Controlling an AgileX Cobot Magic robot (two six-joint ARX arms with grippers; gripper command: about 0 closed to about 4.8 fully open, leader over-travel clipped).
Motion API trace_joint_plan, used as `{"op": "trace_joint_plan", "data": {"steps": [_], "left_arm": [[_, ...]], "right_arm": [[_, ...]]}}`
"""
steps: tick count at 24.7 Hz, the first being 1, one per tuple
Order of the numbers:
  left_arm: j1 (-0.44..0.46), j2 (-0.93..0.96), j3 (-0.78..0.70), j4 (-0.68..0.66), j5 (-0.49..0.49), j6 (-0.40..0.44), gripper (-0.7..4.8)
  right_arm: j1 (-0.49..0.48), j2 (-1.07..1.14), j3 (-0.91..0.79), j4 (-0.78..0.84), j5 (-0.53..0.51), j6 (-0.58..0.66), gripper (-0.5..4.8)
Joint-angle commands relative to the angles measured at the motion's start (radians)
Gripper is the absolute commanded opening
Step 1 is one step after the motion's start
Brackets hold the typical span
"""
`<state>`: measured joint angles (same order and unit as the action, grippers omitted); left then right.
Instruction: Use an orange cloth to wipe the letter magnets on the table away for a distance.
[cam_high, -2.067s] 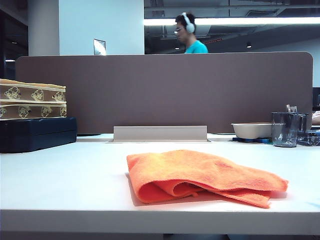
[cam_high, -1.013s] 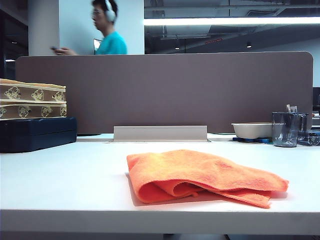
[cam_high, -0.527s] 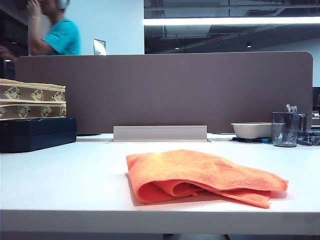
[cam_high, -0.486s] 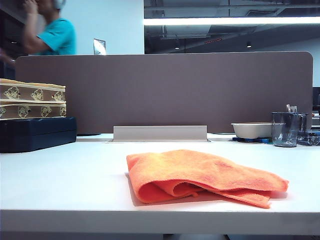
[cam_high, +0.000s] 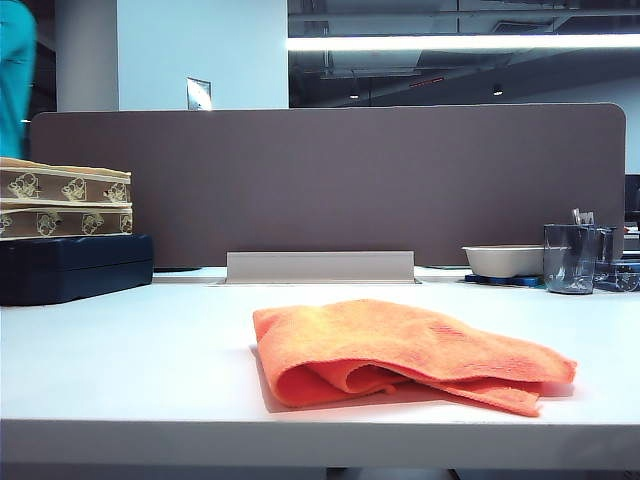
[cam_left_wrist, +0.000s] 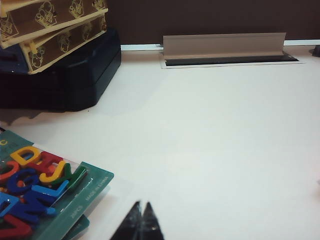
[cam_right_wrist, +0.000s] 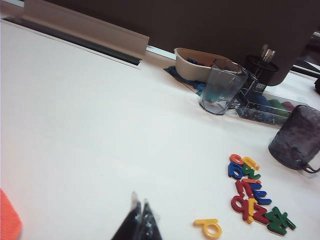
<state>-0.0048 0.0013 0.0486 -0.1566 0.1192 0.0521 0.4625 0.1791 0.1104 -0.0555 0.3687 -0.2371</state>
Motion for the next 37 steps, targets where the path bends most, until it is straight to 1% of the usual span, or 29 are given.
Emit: {"op": "trace_joint_plan", "data": {"steps": [1,8,18,22,27,31,37], "left_arm": [[0.000,0.000,0.003,0.005,-0.003,0.002,-0.06],[0.000,0.000,0.003,0.005,-0.003,0.001,-0.06],[0.000,0.000,0.003,0.005,-0.003,0.001,-0.06],[0.000,0.000,0.003,0.005,-0.003,0.001,-0.06],[0.000,0.000,0.003,0.005,-0.003,0.000,-0.06],[0.000,0.000,0.003,0.005,-0.003,0.000,-0.06],[0.000,0.000,0.003,0.004,-0.003,0.000,-0.06]], "right_arm": [[0.001,-0.001,-0.008,0.038,-0.002,0.002,-0.03],[0.001,-0.002,-0.058,0.039,0.023,0.008,-0.03],[0.001,-0.002,-0.093,0.041,0.022,0.009,-0.03],[0.001,-0.002,-0.111,0.064,0.022,0.009,-0.03],[0.001,-0.003,-0.111,0.064,0.014,0.010,-0.03],[0.001,-0.003,-0.110,0.075,0.015,0.054,-0.02],[0.001,-0.003,-0.110,0.074,0.014,0.054,-0.01]]}}
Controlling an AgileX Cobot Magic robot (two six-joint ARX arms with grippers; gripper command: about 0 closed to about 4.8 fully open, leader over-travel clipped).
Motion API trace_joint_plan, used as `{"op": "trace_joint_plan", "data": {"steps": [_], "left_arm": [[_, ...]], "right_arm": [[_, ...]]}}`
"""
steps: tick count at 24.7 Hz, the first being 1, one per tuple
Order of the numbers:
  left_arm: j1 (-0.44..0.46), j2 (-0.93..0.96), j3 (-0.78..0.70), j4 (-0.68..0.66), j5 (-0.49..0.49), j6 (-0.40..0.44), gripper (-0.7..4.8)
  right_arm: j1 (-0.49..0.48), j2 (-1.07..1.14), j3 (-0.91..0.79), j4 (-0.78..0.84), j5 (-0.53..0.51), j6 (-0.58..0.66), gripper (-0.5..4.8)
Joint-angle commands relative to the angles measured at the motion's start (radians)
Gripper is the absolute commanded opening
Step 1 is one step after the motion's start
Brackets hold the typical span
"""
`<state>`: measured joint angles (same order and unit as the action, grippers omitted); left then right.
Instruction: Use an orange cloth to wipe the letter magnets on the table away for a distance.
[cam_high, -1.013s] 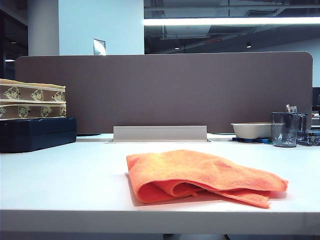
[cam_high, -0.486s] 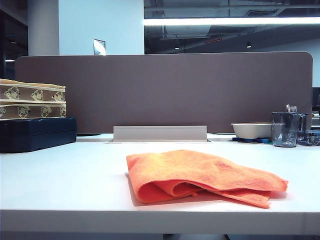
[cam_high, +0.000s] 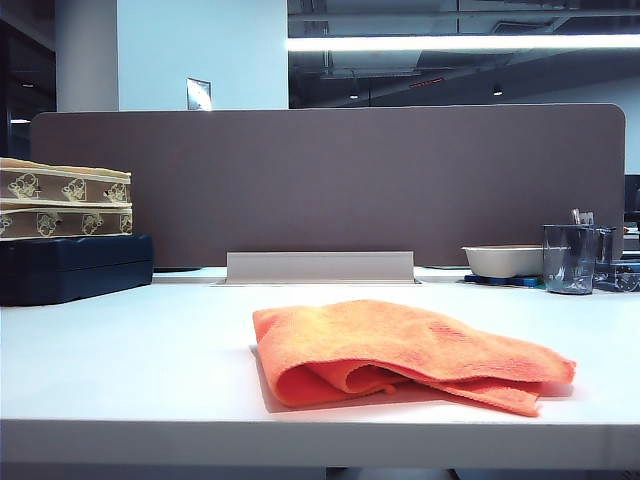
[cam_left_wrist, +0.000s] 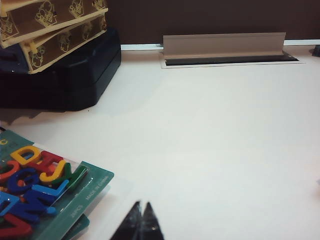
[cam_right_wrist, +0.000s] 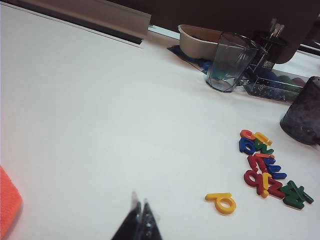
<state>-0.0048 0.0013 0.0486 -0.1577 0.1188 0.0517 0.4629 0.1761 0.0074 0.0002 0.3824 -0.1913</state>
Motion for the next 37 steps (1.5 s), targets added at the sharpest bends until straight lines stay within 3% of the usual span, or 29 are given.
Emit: {"op": "trace_joint_plan", "data": {"steps": [1,26,37], "left_arm": [[0.000,0.000,0.003,0.005,-0.003,0.000,-0.06],[0.000,0.000,0.003,-0.012,-0.003,0.000,-0.05],[0.000,0.000,0.003,-0.013,-0.002,0.000,-0.05]], "right_arm": [[0.001,0.000,-0.007,0.018,0.001,0.008,-0.01],[0.000,-0.003,-0.007,0.003,0.008,0.008,-0.01],[-0.014,-0.153,-0.007,-0.033,0.008,0.008,-0.01]]}}
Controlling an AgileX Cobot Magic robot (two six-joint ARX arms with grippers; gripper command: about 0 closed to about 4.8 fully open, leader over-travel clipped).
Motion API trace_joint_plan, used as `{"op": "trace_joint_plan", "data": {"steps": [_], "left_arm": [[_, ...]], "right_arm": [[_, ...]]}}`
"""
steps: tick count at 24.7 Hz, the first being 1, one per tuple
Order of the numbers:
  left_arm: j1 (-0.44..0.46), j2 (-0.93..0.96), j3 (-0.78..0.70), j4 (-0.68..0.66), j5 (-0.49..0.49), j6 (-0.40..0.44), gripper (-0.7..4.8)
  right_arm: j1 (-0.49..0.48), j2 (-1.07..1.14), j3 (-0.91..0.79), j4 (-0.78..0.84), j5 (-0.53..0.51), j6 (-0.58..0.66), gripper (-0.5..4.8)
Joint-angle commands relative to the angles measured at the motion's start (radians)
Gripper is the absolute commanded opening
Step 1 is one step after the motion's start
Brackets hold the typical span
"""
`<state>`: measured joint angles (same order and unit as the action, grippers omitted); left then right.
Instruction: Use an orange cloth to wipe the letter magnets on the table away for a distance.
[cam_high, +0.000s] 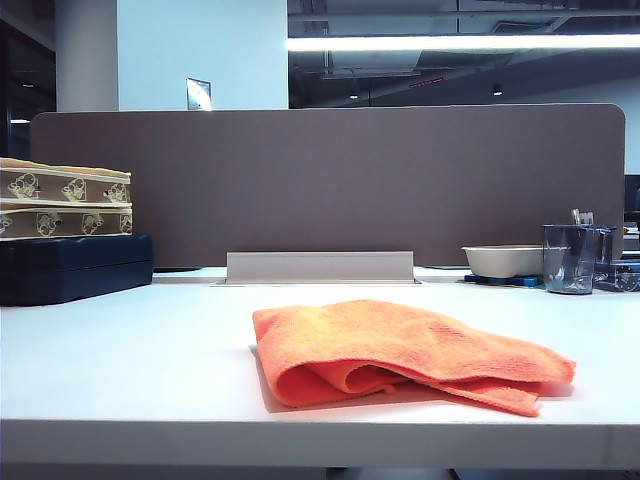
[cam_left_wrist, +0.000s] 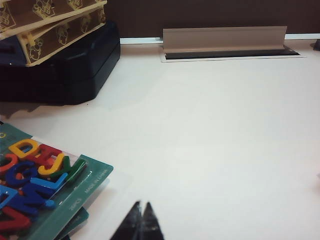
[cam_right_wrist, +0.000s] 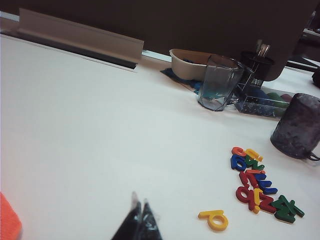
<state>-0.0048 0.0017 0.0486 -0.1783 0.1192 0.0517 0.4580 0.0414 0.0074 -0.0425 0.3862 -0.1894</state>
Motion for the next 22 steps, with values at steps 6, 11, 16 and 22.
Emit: {"op": "trace_joint_plan", "data": {"steps": [6,11,16,22], "left_arm": [[0.000,0.000,0.003,0.008,-0.003,0.000,-0.05],[0.000,0.000,0.003,0.008,-0.003,0.000,-0.05],[0.000,0.000,0.003,0.008,-0.003,0.000,-0.05],[0.000,0.000,0.003,0.008,-0.003,0.000,-0.05]], "right_arm": [[-0.009,-0.042,-0.007,0.010,0.004,0.006,-0.01],[-0.017,-0.042,-0.007,0.017,-0.025,0.007,-0.01],[-0.078,-0.042,-0.007,0.054,-0.143,0.035,-0.01],[-0.169,-0.042,-0.007,0.108,-0.237,0.055,-0.01]]}}
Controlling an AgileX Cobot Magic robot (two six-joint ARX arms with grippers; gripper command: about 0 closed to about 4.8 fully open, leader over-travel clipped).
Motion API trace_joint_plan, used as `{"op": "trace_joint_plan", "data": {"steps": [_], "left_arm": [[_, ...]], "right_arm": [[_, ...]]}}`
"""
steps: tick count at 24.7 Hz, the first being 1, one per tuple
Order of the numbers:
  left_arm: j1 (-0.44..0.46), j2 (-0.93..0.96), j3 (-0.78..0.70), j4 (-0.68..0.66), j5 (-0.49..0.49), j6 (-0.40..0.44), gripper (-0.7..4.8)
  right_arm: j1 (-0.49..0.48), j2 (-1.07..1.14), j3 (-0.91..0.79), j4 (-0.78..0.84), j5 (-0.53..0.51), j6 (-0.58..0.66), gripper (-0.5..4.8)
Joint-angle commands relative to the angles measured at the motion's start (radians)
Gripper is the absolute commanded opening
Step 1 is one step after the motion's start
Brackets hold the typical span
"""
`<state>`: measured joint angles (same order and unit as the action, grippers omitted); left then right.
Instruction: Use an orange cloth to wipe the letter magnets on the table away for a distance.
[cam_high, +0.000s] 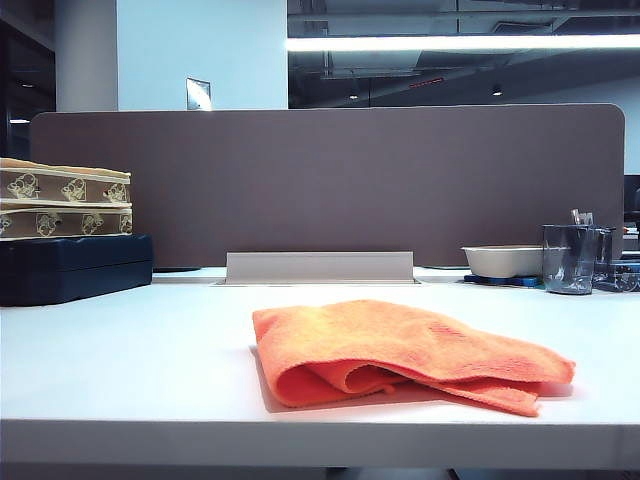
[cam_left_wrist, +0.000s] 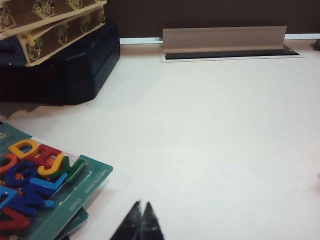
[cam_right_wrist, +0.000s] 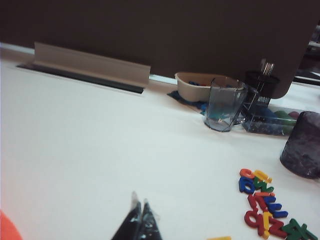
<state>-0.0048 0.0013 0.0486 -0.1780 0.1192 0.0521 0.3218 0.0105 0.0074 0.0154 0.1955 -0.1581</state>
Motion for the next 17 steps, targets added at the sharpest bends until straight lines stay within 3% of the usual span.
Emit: {"op": "trace_joint_plan", "data": {"steps": [1,9,17], "left_arm": [[0.000,0.000,0.003,0.007,-0.003,0.000,-0.05],[0.000,0.000,0.003,0.007,-0.003,0.000,-0.05],[0.000,0.000,0.003,0.007,-0.003,0.000,-0.05]], "right_arm": [[-0.047,-0.011,-0.007,0.056,-0.056,0.040,-0.01],[-0.182,-0.011,-0.007,0.066,-0.175,0.106,-0.01],[-0.274,-0.011,-0.007,0.072,-0.175,0.106,-0.01]]}}
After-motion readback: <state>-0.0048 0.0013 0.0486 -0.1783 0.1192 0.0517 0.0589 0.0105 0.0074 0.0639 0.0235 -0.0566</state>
